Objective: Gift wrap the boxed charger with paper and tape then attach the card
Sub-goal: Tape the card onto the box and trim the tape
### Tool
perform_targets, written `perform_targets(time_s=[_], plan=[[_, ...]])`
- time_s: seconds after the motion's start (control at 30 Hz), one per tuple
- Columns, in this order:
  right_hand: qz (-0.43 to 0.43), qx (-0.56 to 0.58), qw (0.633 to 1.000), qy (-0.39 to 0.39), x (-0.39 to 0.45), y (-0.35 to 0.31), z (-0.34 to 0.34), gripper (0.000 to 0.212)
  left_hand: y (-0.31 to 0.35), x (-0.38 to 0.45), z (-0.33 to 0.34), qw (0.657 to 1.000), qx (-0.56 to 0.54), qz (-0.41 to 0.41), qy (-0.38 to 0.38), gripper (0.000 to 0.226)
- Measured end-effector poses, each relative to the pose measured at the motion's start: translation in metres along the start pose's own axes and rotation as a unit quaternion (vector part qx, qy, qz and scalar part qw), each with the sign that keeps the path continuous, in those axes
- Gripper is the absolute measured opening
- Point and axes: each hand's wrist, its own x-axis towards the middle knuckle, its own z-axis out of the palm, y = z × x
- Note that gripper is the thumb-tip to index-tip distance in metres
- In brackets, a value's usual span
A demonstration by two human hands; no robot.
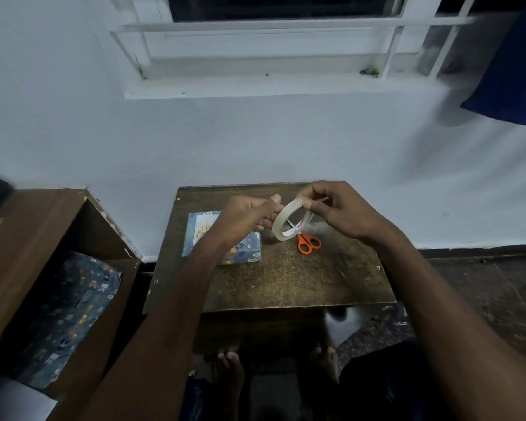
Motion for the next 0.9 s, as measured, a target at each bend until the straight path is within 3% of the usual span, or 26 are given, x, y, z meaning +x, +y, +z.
perform_targets(time_s=[0.2,0.4,0.5,0.67,0.9], plan=[[-0.023,-0.003,1.0,0.014,0.001,-0.002,0.004,0.012,0.001,-0.007,0.0,0.998,-0.035,0.038,0.024,0.018],[-0.041,-0.011,0.999,0.015,0.003,-0.005,0.008,0.023,-0.002,-0.008,-0.002,0.994,-0.095,-0.041,0.021,0.026],[-0.049,-0.006,0.999,0.006,0.004,-0.007,0.012,0.024,-0.004,-0.008,-0.001,0.992,-0.106,-0.048,0.044,0.017],[-0.049,-0.037,0.998,-0.009,0.004,-0.01,0.018,0.015,0.001,-0.008,0.003,0.991,-0.082,0.017,0.103,0.012],[-0.055,-0.124,0.99,-0.022,0.01,-0.011,0.035,0.006,0.0,-0.011,0.006,0.978,0.04,0.13,0.156,0.008]])
